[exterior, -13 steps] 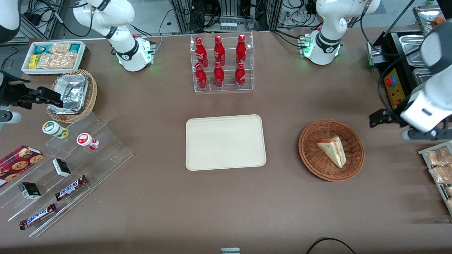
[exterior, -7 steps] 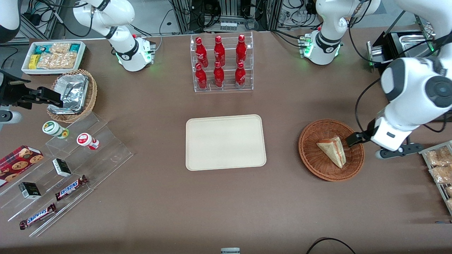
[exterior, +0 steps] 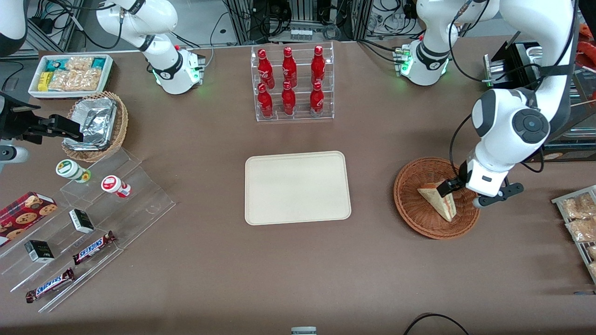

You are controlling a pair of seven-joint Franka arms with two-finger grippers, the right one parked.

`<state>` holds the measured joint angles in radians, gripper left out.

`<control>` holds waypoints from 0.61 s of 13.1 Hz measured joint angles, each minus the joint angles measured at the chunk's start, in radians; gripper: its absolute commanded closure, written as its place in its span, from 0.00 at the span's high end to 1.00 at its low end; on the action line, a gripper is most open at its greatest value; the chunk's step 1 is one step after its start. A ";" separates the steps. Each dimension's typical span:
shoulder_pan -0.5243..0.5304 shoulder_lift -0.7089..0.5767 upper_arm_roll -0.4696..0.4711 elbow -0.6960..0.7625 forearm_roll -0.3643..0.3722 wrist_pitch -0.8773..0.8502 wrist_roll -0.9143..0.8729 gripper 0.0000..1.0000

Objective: Place sandwich from basket to tray
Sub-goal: 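Lower the left gripper and close it on the wrapped sandwich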

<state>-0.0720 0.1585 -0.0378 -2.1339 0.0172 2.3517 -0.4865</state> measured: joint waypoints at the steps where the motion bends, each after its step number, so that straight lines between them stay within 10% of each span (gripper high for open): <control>1: 0.000 0.001 0.000 -0.023 0.000 0.021 -0.012 1.00; 8: 0.000 0.089 0.001 -0.074 0.000 0.165 -0.086 0.99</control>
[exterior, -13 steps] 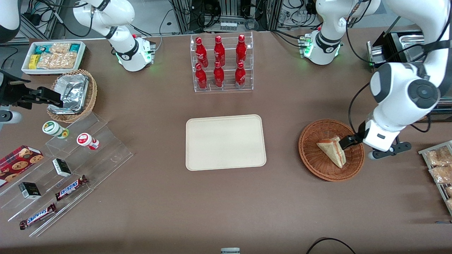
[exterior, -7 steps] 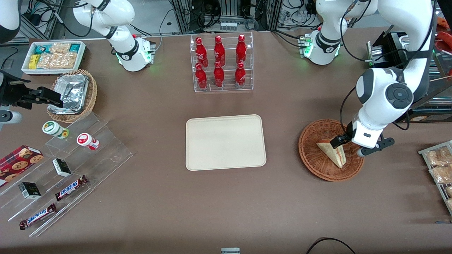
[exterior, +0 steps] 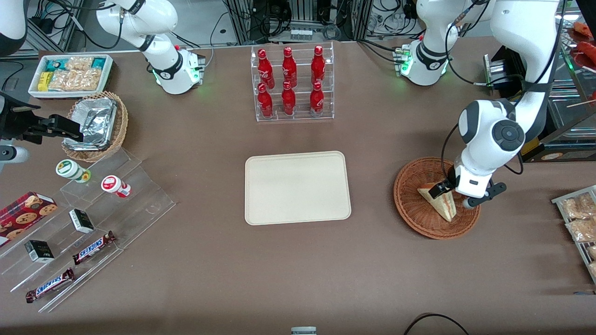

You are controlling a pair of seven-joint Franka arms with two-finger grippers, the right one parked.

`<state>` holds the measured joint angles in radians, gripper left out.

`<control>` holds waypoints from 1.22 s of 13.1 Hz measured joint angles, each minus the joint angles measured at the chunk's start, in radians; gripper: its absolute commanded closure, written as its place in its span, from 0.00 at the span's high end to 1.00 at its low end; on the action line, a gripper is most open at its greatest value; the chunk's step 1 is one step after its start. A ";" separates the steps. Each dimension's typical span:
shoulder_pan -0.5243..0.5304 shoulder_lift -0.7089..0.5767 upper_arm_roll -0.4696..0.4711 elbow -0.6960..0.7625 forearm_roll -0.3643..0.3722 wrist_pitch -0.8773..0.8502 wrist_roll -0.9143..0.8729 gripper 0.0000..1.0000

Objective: Place sandwich from basket to tray
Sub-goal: 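Lower the left gripper and close it on the wrapped sandwich, then lift the sandwich with the left gripper and carry it over the tray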

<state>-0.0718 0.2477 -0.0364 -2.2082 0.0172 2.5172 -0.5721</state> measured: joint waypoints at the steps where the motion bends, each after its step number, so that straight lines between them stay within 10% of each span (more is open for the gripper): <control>1: 0.000 0.012 0.000 -0.003 0.000 0.014 -0.002 0.71; 2: 0.000 0.021 0.000 -0.006 0.000 0.024 -0.002 0.22; 3: 0.000 0.027 0.000 -0.008 0.000 0.030 -0.004 0.00; 9: -0.005 0.012 -0.002 0.001 0.000 0.010 -0.005 0.00; 16: -0.165 -0.066 -0.009 0.312 0.001 -0.406 -0.013 0.00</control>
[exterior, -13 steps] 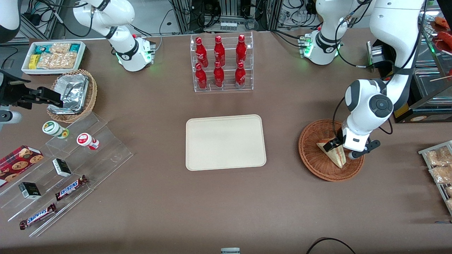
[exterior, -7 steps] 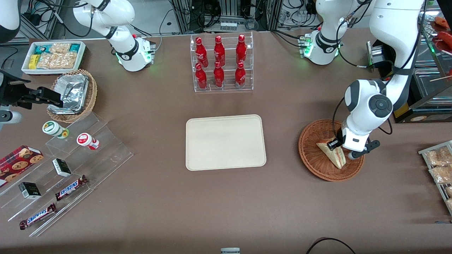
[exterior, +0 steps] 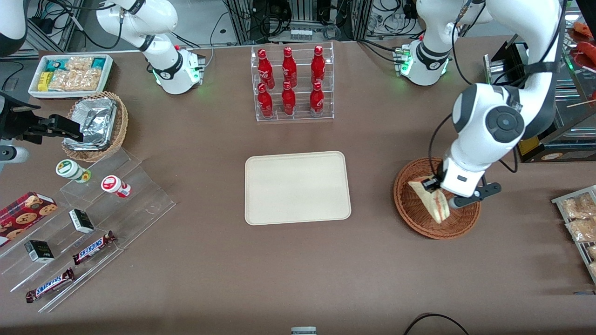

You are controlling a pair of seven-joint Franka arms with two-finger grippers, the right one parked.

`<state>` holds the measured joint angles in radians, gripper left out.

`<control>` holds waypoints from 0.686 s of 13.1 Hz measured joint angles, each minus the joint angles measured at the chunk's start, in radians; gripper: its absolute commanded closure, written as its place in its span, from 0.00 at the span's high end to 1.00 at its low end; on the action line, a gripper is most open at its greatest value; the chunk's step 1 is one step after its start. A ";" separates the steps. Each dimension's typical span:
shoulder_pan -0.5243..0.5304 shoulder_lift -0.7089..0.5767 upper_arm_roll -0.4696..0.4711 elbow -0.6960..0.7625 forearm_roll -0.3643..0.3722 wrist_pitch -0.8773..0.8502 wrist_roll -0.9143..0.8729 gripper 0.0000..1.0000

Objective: Place sandwich from basket to tray
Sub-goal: 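Lift the sandwich with the left gripper and carry it over the tray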

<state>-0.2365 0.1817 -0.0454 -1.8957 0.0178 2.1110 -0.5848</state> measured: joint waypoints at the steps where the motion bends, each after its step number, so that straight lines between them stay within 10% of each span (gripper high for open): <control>1: -0.037 0.010 -0.001 0.054 0.000 -0.050 -0.020 0.00; 9: -0.343 0.206 -0.004 0.339 0.038 -0.138 -0.365 0.00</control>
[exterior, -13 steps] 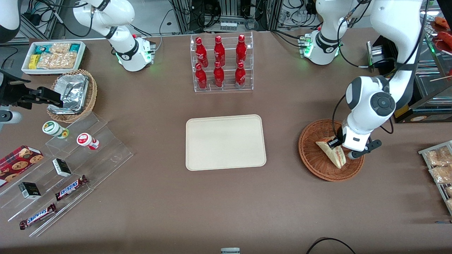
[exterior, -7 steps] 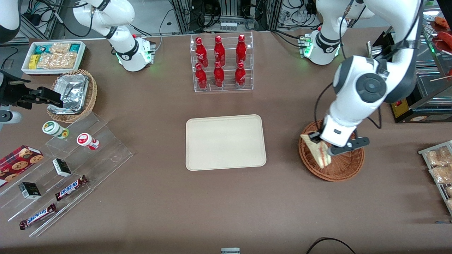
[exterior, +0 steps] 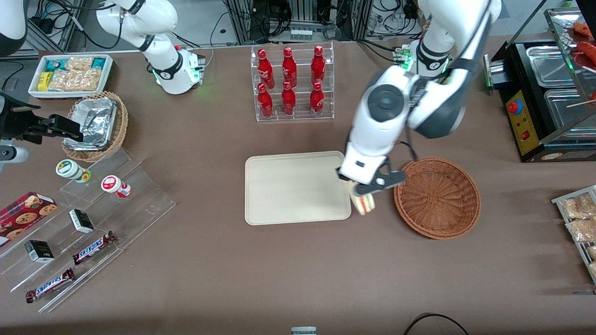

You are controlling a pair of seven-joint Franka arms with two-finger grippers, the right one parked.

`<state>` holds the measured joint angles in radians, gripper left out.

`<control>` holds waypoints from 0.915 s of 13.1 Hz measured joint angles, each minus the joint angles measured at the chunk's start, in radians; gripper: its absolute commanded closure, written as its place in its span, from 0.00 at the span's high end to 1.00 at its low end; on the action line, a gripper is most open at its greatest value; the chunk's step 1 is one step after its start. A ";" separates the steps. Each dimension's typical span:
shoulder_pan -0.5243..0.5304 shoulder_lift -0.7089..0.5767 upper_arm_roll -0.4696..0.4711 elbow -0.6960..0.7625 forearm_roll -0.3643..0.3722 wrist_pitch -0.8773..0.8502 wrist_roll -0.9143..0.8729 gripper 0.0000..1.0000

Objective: Place sandwich from basket to tray
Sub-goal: 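Lift the sandwich with the left gripper and carry it over the tray, then lower the sandwich onto the cream tray and open the left gripper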

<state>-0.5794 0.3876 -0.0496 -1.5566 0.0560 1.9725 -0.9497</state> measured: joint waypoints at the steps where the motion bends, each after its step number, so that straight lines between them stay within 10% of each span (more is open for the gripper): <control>1: -0.037 0.027 0.000 0.022 0.019 0.000 -0.036 0.00; 12: -0.178 0.285 -0.003 0.175 0.037 0.149 0.068 0.00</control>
<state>-0.7570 0.6731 -0.0530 -1.3819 0.0930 2.1218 -0.8820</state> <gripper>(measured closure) 0.855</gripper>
